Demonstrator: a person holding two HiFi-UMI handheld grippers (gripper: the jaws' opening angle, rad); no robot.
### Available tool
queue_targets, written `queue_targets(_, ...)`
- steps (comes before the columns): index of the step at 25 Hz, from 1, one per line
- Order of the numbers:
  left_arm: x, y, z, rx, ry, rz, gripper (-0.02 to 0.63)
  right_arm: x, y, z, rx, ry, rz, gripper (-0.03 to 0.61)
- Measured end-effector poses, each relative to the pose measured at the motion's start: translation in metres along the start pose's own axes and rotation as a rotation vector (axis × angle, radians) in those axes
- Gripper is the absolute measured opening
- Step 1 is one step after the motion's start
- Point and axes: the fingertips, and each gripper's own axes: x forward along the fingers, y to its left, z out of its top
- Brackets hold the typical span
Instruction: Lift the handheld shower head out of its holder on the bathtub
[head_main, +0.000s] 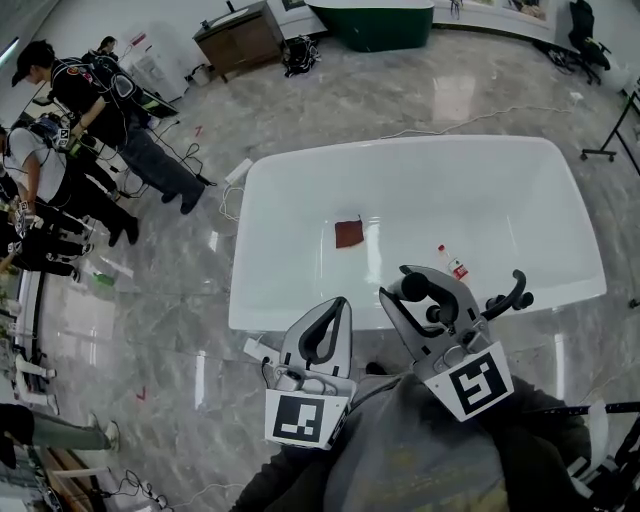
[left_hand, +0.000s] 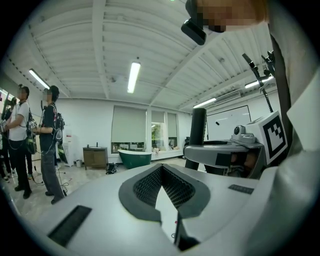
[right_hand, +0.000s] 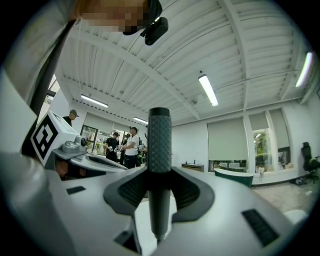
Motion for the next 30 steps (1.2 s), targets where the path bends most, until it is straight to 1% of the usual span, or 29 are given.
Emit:
queue_targets(4,-0.010,-0.014,0.004,0.006,-0.010,0.037,0.002,-0.019,0.006,0.016,-0.016,-0.043,0.022,0.141)
queue_targets(7,-0.020,-0.031,0.003,0.006,-0.014,0.046,0.002,-0.038,0.013,0.028,-0.056,-0.085,0.040,0.141)
queue_targets(10,-0.026,-0.046,0.006,0.015,-0.040,0.058,0.002,-0.059,0.016,0.036,-0.077,-0.110,0.045,0.141)
queue_targets(14,-0.037,-0.076,0.014,0.029,-0.058,0.058,0.002,-0.094,0.021,0.048,-0.080,-0.133,0.048,0.141)
queue_targets(18,-0.042,-0.103,0.015,0.037,-0.036,0.046,0.002,-0.118,0.022,0.052,-0.091,-0.134,0.058,0.141)
queue_targets(20,-0.041,-0.107,0.014,0.036,-0.028,0.048,0.002,-0.121,0.019,0.048,-0.085,-0.124,0.064,0.141)
queue_targets(23,-0.040,-0.106,0.019,0.034,-0.053,0.061,0.002,-0.119,0.017,0.042,-0.067,-0.109,0.070,0.141)
queue_targets(30,-0.042,-0.106,0.015,0.043,-0.043,0.071,0.002,-0.117,0.018,0.037,-0.054,-0.103,0.090,0.141)
